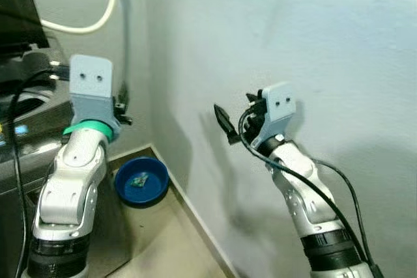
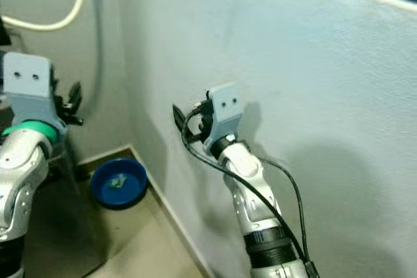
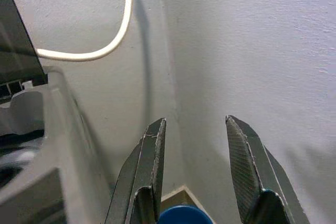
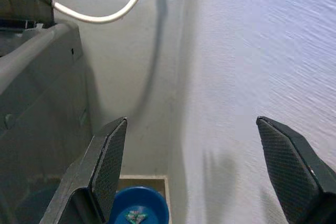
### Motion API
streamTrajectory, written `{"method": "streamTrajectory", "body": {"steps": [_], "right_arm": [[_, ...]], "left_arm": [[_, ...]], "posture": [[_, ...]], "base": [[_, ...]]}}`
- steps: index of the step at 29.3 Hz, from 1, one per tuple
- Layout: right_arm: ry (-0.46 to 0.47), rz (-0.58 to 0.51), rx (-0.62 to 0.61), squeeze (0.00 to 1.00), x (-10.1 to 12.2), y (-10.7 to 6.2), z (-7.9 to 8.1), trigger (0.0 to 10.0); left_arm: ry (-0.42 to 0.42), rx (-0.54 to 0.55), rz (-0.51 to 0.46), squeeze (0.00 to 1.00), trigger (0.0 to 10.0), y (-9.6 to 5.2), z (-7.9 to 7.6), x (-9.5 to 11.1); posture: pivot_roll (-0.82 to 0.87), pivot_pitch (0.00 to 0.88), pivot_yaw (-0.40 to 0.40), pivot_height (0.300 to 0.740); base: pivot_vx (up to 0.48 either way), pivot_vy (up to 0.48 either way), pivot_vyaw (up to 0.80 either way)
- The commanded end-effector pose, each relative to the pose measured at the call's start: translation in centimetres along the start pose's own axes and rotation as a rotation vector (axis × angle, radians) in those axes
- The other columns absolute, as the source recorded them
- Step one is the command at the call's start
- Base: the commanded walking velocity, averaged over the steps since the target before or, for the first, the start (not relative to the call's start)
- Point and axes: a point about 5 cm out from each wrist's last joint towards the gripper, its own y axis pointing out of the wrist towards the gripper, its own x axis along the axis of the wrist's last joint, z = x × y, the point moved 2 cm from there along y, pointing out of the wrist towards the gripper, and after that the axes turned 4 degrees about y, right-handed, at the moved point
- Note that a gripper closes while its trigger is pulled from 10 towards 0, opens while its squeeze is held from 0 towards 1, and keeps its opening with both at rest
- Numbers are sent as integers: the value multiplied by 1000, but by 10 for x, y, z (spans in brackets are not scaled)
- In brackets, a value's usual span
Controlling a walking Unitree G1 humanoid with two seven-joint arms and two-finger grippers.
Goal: Clothes washing
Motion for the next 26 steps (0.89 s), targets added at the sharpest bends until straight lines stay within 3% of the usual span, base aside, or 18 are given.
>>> {"method": "streamTrajectory", "body": {"steps": [1,8,26], "right_arm": [[-10,1,-18,0,-1,-2,-5,10000],[6,-3,57,0,-3,-3,7,10000],[11,-5,94,0,-4,-4,12,10000]], "left_arm": [[7,-4,-6,0,10000,-1,-2,2],[-90,16,-19,0,10000,-5,8,2],[-126,36,-53,0,10000,-9,13,5]], "posture": [[20,74,-33,740],[20,66,-36,740],[21,77,-39,740]], "base": [[0,-428,0],[0,-119,114],[0,0,0]]}}
